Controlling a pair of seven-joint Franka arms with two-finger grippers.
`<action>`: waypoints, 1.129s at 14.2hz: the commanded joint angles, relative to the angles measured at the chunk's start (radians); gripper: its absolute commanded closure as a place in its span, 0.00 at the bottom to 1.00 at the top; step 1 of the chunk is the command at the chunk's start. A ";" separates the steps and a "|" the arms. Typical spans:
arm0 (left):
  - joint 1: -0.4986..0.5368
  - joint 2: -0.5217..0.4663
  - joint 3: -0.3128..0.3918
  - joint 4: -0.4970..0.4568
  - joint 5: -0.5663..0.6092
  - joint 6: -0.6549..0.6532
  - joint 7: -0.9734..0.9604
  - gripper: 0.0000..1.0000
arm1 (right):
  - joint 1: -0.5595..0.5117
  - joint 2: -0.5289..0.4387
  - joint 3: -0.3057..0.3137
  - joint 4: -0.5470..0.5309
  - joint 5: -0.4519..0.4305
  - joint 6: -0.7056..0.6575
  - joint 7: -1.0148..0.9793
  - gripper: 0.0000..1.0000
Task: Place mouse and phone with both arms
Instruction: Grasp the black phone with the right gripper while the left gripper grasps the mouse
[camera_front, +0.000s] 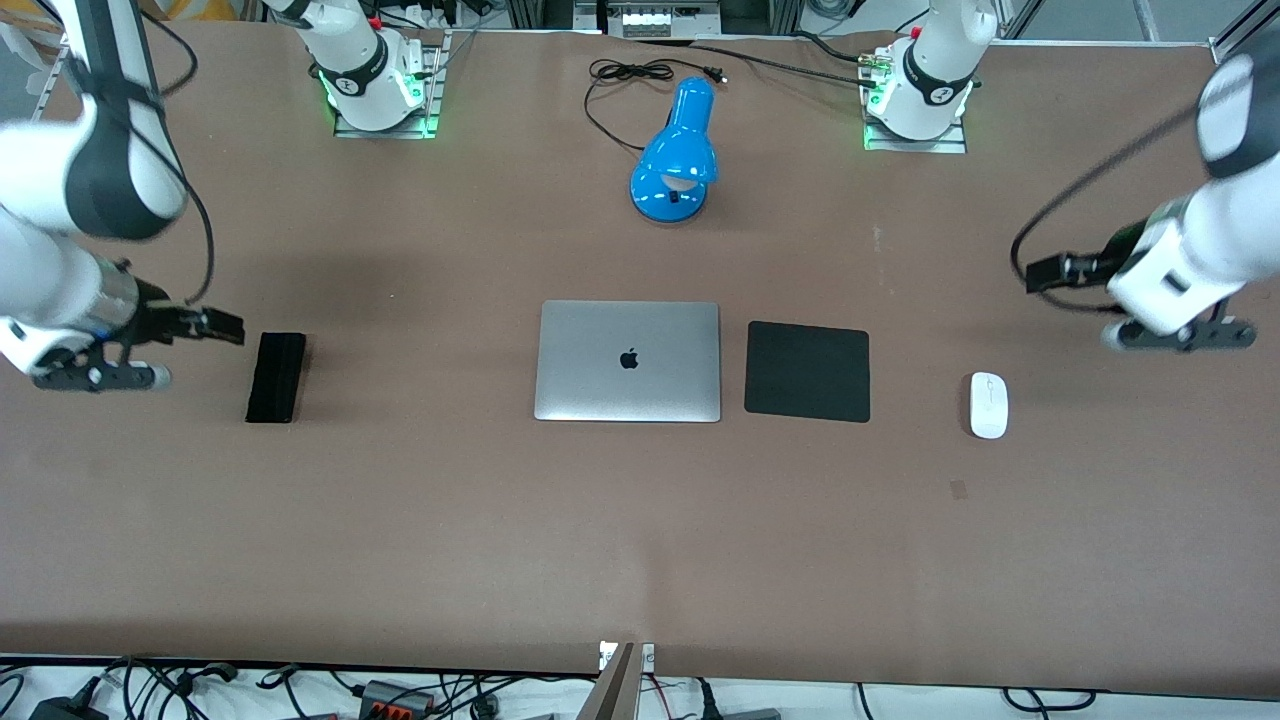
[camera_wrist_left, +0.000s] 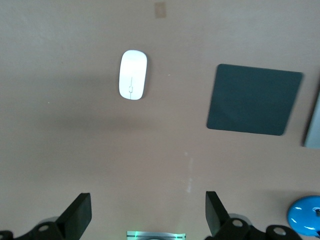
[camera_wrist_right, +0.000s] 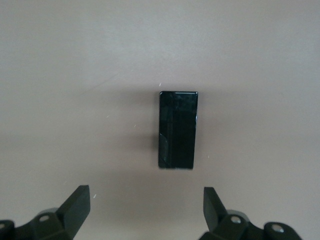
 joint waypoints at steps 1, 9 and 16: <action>0.008 0.138 0.000 0.034 0.025 0.099 0.025 0.00 | -0.034 0.087 0.005 0.001 -0.015 0.068 0.008 0.00; 0.060 0.172 0.000 -0.386 0.134 0.826 0.134 0.00 | -0.088 0.212 0.006 -0.110 -0.004 0.300 0.011 0.00; 0.080 0.249 -0.002 -0.493 0.134 1.106 0.137 0.00 | -0.109 0.232 0.009 -0.190 -0.001 0.438 0.011 0.00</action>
